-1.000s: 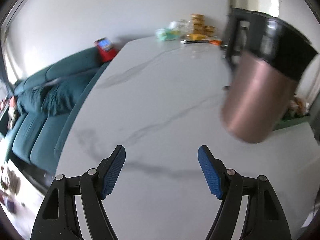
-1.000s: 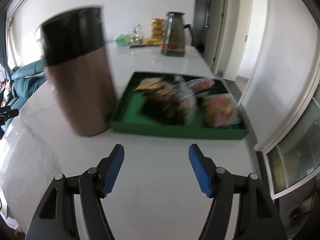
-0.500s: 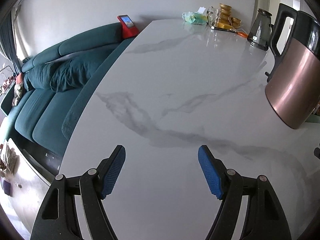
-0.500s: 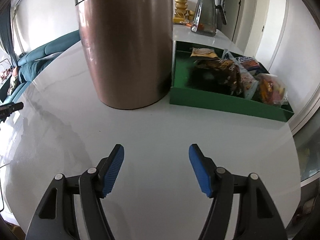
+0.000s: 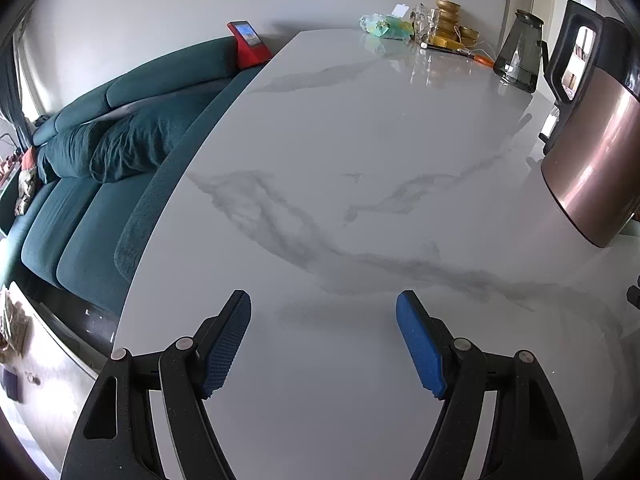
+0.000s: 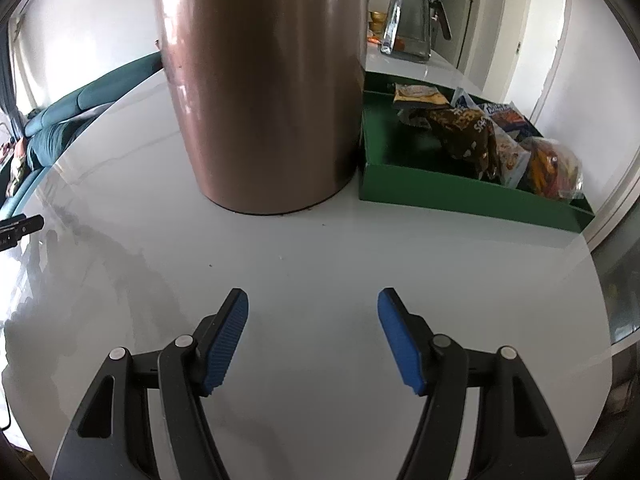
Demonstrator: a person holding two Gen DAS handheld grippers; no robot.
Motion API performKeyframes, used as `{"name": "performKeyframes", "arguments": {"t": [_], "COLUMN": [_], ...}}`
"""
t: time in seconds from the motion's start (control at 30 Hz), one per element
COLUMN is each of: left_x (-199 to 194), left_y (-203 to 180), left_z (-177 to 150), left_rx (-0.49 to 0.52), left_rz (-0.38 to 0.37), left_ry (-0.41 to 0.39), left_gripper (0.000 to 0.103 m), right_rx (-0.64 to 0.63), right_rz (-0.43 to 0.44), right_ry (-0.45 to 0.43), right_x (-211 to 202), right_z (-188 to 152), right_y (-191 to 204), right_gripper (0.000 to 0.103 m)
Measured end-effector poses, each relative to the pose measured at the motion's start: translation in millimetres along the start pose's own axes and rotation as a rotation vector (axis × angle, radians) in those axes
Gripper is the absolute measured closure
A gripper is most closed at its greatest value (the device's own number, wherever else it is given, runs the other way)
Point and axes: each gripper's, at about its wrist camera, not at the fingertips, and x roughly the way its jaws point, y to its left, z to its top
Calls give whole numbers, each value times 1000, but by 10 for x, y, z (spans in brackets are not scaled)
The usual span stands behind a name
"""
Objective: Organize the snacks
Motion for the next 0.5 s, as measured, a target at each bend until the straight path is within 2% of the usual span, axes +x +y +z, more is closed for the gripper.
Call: {"name": "performKeyframes", "arguments": {"t": [0.37, 0.5], "left_x": [131, 156], "left_y": [40, 48], "left_z": [73, 85], "left_rx": [13, 21], "left_rz": [-16, -20], "left_ry": [-5, -15], "left_gripper": [33, 26], "right_rx": [35, 37], "right_rz": [-32, -45], "right_ry": [-1, -15], "right_x": [148, 166], "right_z": [60, 79], "right_y": [-3, -27], "right_gripper": [11, 9]}}
